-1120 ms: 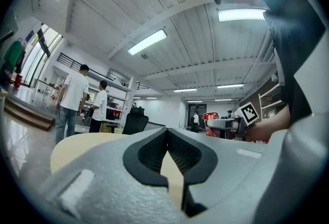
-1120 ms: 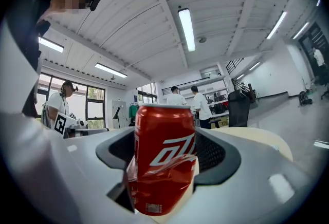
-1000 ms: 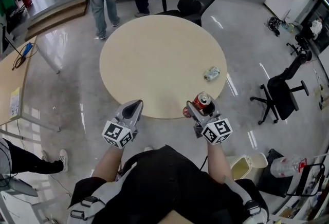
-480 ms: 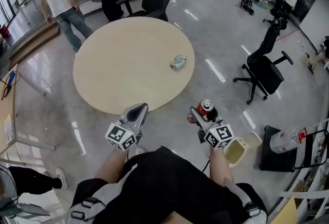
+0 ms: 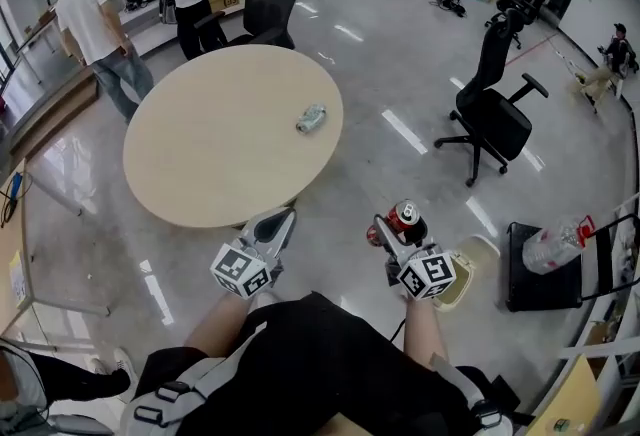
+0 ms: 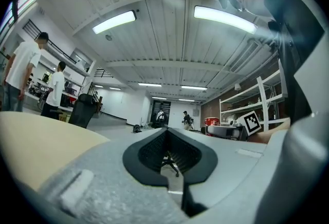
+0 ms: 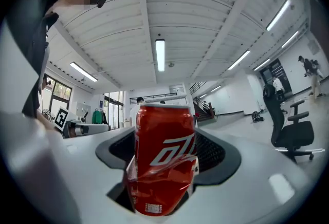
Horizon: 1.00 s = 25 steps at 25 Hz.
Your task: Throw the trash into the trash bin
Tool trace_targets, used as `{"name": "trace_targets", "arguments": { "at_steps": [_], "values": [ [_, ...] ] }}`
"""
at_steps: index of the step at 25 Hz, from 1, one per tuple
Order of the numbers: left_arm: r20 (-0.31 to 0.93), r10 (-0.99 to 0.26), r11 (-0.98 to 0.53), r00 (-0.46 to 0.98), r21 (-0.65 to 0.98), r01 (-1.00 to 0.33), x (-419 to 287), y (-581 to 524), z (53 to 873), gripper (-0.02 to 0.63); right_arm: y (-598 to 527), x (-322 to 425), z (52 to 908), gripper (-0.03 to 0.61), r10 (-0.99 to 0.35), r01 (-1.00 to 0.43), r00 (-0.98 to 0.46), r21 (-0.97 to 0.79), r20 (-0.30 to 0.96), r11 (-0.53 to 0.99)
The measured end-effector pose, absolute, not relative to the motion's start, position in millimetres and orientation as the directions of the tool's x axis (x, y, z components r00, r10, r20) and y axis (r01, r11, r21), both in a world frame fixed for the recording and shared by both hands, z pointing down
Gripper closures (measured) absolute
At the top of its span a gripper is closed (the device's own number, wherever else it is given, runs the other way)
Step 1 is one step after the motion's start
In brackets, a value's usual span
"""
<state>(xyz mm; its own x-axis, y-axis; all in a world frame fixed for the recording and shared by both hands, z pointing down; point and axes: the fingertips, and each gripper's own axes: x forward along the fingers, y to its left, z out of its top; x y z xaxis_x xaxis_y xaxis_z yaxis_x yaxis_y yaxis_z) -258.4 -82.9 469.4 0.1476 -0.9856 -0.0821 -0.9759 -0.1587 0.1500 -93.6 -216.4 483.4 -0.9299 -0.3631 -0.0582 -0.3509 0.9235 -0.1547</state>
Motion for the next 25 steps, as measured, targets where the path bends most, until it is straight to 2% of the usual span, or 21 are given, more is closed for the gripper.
{"name": "trace_targets", "arguments": {
  "at_steps": [6, 13, 20, 25],
  "values": [
    [-0.087, -0.967, -0.254, 0.241, 0.204, -0.945, -199.6, -106.3, 473.6, 0.614, -206.9, 1.5, 484.5, 0.238, -0.507, -0.495, -0.861, -0.153, -0.05, 0.856],
    [-0.109, -0.915, -0.402, 0.387, 0.254, -0.88, -98.1, -145.4, 478.1, 0.614, -205.9, 153.7, 491.0, 0.238, -0.726, -0.716, -0.686, -0.145, -0.036, 0.683],
    [-0.095, -0.815, -0.577, 0.572, 0.216, -0.787, 12.3, -170.3, 484.9, 0.614, -173.5, 269.9, 499.1, 0.238, -0.849, -0.842, -0.528, -0.127, -0.005, 0.525],
    [-0.109, -0.751, -0.659, 0.651, 0.188, -0.728, 50.0, -185.4, 471.0, 0.614, -165.7, 314.7, 492.4, 0.238, -0.914, -0.907, -0.405, -0.117, -0.023, 0.405]
  ]
}}
